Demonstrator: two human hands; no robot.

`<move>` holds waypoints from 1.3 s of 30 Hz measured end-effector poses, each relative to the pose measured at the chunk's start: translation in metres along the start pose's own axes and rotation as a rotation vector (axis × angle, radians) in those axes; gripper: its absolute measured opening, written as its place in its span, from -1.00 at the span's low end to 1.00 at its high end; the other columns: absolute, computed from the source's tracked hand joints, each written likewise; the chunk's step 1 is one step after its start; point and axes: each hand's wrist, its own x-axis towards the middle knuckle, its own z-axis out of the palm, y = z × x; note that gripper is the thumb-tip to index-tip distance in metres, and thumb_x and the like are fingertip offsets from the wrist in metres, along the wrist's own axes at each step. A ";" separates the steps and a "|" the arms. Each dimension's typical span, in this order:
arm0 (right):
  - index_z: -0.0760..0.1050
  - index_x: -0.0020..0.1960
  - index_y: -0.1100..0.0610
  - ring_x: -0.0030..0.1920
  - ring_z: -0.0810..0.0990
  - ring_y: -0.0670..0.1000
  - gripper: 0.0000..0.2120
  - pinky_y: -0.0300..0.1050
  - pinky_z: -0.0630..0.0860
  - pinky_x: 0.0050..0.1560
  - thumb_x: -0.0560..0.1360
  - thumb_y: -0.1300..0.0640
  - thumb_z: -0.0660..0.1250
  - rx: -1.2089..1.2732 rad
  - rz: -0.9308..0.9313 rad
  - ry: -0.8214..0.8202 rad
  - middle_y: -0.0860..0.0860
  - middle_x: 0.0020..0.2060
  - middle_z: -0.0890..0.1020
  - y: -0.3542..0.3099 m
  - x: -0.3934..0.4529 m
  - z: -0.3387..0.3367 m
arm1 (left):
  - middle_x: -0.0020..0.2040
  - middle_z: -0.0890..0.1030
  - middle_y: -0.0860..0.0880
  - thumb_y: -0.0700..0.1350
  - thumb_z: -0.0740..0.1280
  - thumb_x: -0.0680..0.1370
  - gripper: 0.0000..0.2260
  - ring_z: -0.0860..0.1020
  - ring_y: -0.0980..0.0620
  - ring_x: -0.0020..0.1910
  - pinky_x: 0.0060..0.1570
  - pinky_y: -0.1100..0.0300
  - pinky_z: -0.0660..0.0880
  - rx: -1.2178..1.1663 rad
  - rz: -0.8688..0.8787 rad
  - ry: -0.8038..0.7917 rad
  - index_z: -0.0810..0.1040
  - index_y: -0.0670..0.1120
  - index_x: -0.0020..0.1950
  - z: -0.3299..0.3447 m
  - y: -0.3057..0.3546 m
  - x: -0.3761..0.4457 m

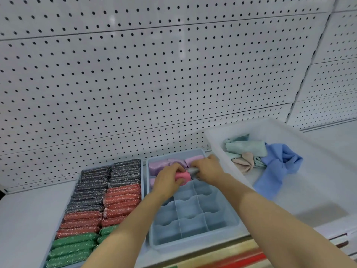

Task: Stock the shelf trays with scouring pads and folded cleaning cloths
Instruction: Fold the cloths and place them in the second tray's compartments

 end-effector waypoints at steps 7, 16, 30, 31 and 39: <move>0.49 0.13 0.00 -0.09 0.40 0.06 -0.74 -0.11 0.24 0.06 0.46 0.18 0.27 -0.099 -0.076 -0.035 -0.05 -0.23 0.47 -0.004 -0.003 -0.013 | -0.09 0.63 0.09 0.21 0.36 0.43 -0.78 0.60 0.06 -0.13 -0.07 0.03 0.56 0.164 0.029 -0.008 0.59 0.13 -0.04 -0.002 0.017 0.010; 0.52 0.12 -0.01 0.09 0.48 0.06 -0.74 -0.23 0.20 0.23 0.43 0.10 0.37 -0.220 -0.011 -0.132 0.02 0.06 0.63 -0.001 0.015 -0.013 | -0.25 0.65 0.02 0.02 0.31 0.52 -0.87 0.63 0.01 -0.21 -0.24 0.12 0.55 0.204 -0.059 -0.049 0.52 0.06 -0.22 -0.005 0.031 0.014; 0.48 0.01 0.00 0.04 0.57 0.04 -0.81 -0.04 0.29 0.14 0.39 0.10 0.30 -0.192 -0.035 0.031 -0.04 -0.04 0.61 -0.006 -0.010 -0.037 | -0.05 0.62 0.12 0.27 0.33 0.47 -0.69 0.58 0.08 -0.05 -0.08 0.12 0.52 0.194 0.042 0.001 0.61 0.08 0.02 -0.033 0.052 0.024; 0.48 0.01 0.04 0.03 0.58 0.07 -0.84 -0.04 0.30 0.14 0.43 0.10 0.27 -0.226 -0.020 0.098 -0.01 -0.03 0.61 -0.004 -0.015 -0.046 | -0.04 0.62 0.12 0.24 0.31 0.50 -0.71 0.58 0.08 -0.03 -0.07 0.11 0.52 0.204 0.063 0.024 0.61 0.08 0.03 -0.038 0.057 0.027; 0.37 0.34 0.08 0.22 0.48 0.11 -0.63 -0.02 0.23 0.31 0.57 0.00 0.19 -0.260 0.182 0.212 0.05 0.23 0.51 0.059 -0.068 -0.119 | 0.12 0.60 0.04 0.12 0.33 0.55 -0.74 0.55 0.01 0.08 0.03 0.08 0.49 0.283 0.236 -0.029 0.58 0.03 0.15 -0.046 0.142 0.057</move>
